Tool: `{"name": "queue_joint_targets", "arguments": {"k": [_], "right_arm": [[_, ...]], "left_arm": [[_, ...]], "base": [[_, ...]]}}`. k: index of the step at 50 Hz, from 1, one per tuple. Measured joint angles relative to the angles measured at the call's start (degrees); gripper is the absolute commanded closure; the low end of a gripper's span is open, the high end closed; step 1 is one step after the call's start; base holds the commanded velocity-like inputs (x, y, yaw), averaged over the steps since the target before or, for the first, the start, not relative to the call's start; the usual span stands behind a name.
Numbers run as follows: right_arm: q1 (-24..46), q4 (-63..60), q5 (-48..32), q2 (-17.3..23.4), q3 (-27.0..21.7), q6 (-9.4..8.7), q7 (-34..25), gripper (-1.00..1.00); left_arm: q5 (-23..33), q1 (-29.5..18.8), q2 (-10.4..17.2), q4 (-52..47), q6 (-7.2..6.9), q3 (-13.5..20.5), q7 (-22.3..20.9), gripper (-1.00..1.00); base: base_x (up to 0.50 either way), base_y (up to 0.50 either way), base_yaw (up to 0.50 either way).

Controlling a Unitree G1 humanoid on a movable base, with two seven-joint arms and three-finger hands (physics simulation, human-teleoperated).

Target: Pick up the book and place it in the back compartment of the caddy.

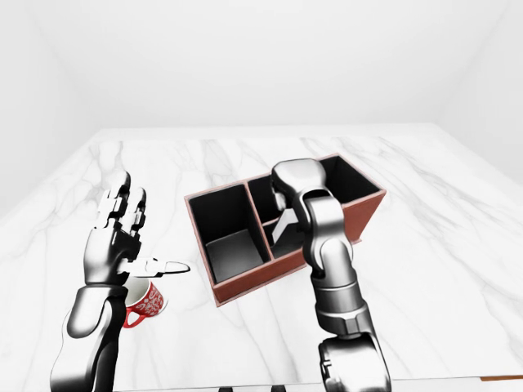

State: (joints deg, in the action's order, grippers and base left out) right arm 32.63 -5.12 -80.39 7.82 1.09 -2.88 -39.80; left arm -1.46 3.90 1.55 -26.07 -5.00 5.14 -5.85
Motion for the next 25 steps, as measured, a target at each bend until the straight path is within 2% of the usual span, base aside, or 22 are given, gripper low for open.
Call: {"name": "queue_joint_targets", "arguments": {"k": [25], "right_arm": [[2.4, 7.1, -0.1, -0.3, 0.7, -0.4, 3.9, 1.0]], "left_arm": [[-0.1, 0.0, 0.0, -0.6, 0.0, 0.2, 0.0, -1.0]], "base": [[0.0, 0.0, 0.0]]}}
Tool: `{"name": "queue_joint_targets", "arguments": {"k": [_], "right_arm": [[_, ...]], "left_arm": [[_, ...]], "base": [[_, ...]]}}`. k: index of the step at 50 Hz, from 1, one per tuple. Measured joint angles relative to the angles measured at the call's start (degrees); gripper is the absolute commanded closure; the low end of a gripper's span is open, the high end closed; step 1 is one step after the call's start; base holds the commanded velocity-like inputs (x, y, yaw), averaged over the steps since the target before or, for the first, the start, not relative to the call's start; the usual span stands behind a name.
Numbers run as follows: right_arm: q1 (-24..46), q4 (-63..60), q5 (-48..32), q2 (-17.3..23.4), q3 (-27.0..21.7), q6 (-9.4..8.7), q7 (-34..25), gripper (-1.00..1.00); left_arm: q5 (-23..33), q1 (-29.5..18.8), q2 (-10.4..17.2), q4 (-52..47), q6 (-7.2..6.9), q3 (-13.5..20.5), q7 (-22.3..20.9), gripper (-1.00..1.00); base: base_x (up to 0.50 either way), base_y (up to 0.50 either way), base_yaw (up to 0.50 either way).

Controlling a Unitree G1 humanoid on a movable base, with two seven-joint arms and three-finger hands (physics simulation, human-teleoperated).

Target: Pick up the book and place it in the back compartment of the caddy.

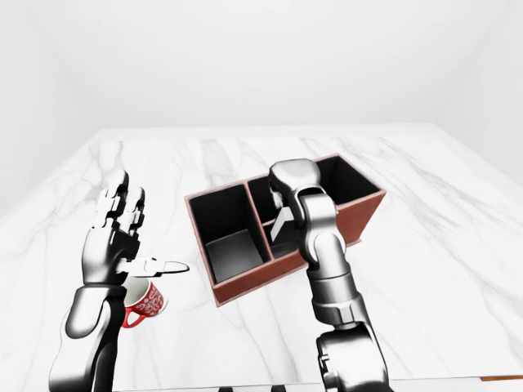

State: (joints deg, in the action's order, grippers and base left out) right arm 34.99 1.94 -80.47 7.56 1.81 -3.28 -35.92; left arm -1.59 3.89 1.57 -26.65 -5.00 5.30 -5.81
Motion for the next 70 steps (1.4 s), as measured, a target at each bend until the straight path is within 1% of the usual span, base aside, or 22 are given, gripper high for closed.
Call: {"name": "queue_joint_targets", "arguments": {"k": [34, 70], "right_arm": [[2.1, 10.5, -0.1, 0.7, 0.4, -0.18, 7.3, 1.0], [2.7, 18.5, 0.4, 0.6, 1.3, -0.01, 12.4, 1.0]], "left_arm": [[0.1, -0.1, 0.0, 0.4, 0.0, -0.1, 0.1, -1.0], [0.1, -0.2, 0.0, 0.5, 0.0, 0.0, 0.2, -1.0]], "base": [[0.0, 0.0, 0.0], [0.0, 0.0, 0.0]]}}
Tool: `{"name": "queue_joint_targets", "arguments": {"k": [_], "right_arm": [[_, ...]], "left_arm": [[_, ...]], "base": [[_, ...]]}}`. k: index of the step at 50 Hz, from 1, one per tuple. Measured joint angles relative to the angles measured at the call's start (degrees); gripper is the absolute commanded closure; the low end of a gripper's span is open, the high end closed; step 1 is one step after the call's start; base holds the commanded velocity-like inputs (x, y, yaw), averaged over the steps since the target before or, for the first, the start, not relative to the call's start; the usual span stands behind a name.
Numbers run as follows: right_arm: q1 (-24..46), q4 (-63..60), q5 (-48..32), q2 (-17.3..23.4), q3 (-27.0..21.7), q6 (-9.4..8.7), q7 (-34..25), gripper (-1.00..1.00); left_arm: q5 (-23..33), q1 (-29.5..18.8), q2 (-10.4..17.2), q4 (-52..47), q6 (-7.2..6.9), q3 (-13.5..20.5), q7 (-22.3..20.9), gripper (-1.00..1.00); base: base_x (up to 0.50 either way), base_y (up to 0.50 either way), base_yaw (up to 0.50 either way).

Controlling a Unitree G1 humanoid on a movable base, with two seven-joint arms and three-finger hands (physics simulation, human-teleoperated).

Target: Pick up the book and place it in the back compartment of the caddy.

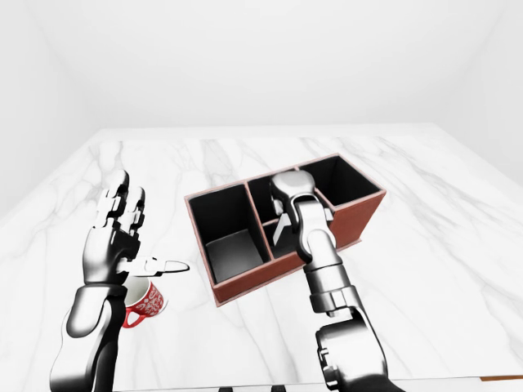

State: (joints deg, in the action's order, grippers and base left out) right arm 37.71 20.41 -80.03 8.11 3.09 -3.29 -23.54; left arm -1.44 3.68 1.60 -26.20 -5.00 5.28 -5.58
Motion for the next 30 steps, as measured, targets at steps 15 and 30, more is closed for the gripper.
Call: {"name": "queue_joint_targets", "arguments": {"k": [15, 30], "right_arm": [[0.0, 1.9, 0.4, 0.0, 0.4, 0.34, 1.7, 1.0], [0.2, 3.8, 0.7, 0.0, 0.6, 0.51, 3.2, 1.0]], "left_arm": [[0.0, 0.1, 0.0, -0.2, 0.0, 0.0, 0.0, -1.0], [0.1, 0.2, -0.1, -0.3, 0.0, -0.1, 0.0, -1.0]], "base": [[0.0, 0.0, 0.0], [0.0, 0.0, 0.0]]}}
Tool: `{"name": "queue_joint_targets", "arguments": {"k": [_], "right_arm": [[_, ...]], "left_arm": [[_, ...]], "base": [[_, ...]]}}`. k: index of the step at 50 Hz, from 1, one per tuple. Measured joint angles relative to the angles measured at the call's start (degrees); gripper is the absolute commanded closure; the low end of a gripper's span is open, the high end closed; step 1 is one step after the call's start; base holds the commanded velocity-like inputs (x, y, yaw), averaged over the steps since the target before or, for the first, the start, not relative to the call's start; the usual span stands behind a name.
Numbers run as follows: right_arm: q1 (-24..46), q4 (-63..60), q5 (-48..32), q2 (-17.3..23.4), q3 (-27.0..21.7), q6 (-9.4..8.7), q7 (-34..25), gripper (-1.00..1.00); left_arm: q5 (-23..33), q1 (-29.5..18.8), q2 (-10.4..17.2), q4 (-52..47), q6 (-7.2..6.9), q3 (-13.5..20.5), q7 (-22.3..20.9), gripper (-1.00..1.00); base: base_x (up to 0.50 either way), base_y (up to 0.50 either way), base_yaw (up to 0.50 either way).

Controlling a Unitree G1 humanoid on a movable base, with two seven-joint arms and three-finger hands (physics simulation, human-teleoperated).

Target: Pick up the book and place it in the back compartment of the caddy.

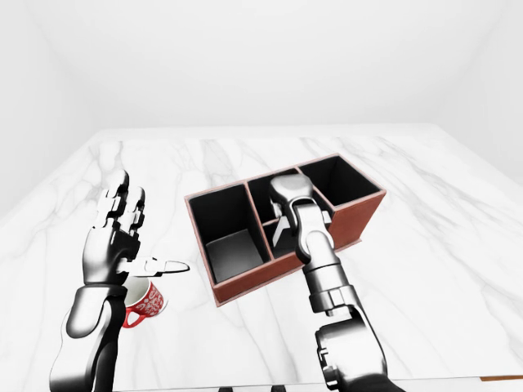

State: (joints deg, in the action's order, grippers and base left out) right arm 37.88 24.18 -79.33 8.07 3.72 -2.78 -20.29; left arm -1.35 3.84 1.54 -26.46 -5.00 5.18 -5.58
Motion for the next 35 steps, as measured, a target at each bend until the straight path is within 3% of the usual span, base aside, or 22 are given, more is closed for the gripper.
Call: {"name": "queue_joint_targets", "arguments": {"k": [8, 9, 10, 11, 35], "right_arm": [[0.2, 1.0, 0.1, 0.0, 0.0, -0.13, 0.7, 1.0], [0.3, 1.1, 0.1, 0.0, 0.0, -0.18, 0.8, 0.86], [0.4, 1.2, -0.1, 0.0, 0.0, -0.16, 0.9, -0.3], [0.5, 1.3, -0.2, 0.0, 0.0, -0.21, 1.1, -1.0], [0.2, -2.1, -1.1, 0.2, -0.5, -1.94, 1.1, -1.0]], "left_arm": [[0.0, 0.0, 0.0, 0.1, 0.0, -0.1, 0.0, -1.0], [0.1, 0.0, 0.0, 0.1, 0.0, -0.1, 0.0, -1.0], [0.1, 0.0, 0.0, 0.2, 0.0, -0.1, 0.0, -1.0], [0.1, 0.0, 0.0, 0.2, 0.0, -0.1, 0.0, -1.0], [0.2, -0.1, 0.0, 0.8, 0.0, -0.1, 0.1, -1.0]], "base": [[0.0, 0.0, 0.0], [0.0, 0.0, 0.0], [0.0, 0.0, 0.0], [0.0, 0.0, 0.0], [0.0, 0.0, 0.0]]}}
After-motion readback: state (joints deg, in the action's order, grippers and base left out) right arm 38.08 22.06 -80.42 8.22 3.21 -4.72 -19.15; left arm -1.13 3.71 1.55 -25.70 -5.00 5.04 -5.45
